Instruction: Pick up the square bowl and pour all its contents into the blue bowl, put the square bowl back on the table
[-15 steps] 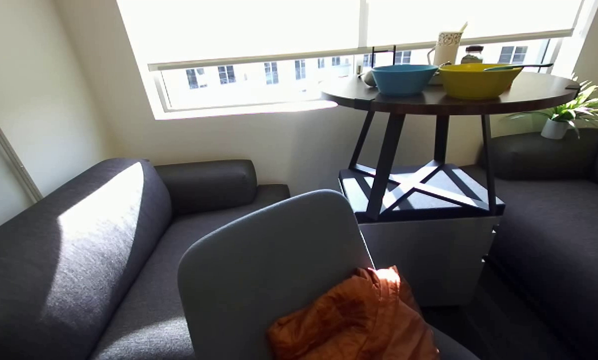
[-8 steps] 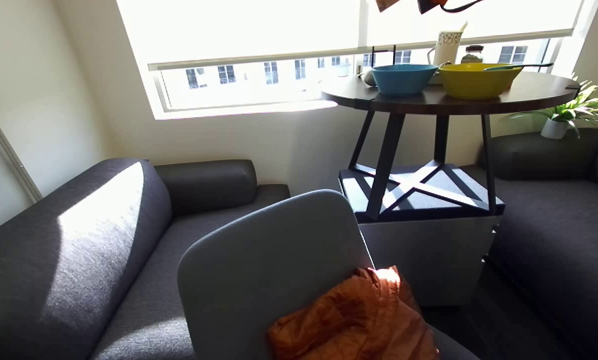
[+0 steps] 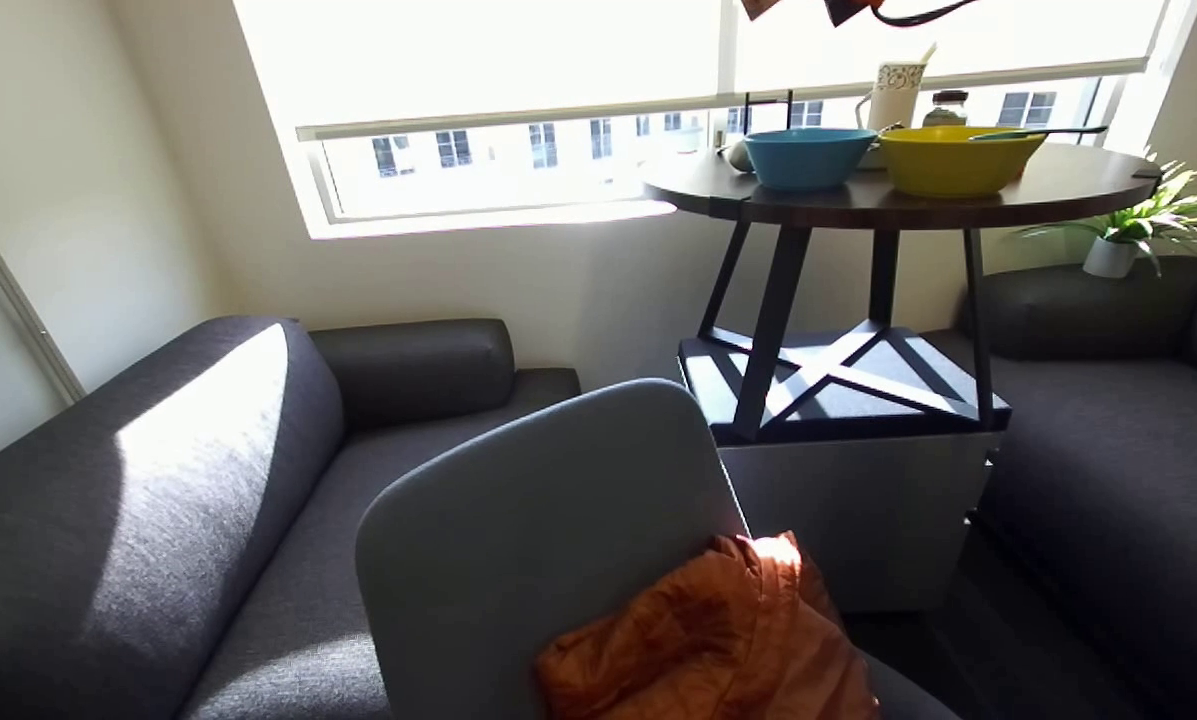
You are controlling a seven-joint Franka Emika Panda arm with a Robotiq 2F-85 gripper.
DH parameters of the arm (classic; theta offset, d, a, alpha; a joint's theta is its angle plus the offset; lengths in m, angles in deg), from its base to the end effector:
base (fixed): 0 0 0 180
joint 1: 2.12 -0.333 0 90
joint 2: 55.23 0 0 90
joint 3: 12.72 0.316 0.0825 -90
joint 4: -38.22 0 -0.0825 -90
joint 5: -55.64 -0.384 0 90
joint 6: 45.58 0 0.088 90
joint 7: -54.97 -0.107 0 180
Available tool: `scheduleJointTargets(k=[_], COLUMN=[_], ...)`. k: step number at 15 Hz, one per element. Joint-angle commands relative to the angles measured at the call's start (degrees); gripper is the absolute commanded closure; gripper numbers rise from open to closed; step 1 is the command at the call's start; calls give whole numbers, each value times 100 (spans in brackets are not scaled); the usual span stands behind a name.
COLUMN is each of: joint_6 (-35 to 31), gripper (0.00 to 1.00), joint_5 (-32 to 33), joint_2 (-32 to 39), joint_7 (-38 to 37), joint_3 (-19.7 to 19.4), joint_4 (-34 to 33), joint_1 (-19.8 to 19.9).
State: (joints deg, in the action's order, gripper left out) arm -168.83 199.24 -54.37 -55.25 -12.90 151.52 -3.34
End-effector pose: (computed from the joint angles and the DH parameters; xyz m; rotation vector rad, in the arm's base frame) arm 0.6060 -0.0135 0.5420 1.3655 0.0263 1.7351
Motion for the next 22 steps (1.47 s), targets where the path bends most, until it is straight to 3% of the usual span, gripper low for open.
scheduleJointTargets(k=[1, 10, 12, 13, 18, 22], joint_6=[567, 1476, 1483, 1545, 1170, 945], gripper=[98, 98, 98, 98, 98, 98], joint_5=[10, 15, 17, -68, -1146, -2145], joint_2=[-236, -133, -128, -69, -183, -505], joint_7=[874, 2974, 2866, 2438, 1743, 1602], joint_3=[86, 376, 281, 122, -387, -664], joint_4=[427, 627, 676, 651, 453, 416], joint_1=[-15, -243, -140, 20, 522, 766])
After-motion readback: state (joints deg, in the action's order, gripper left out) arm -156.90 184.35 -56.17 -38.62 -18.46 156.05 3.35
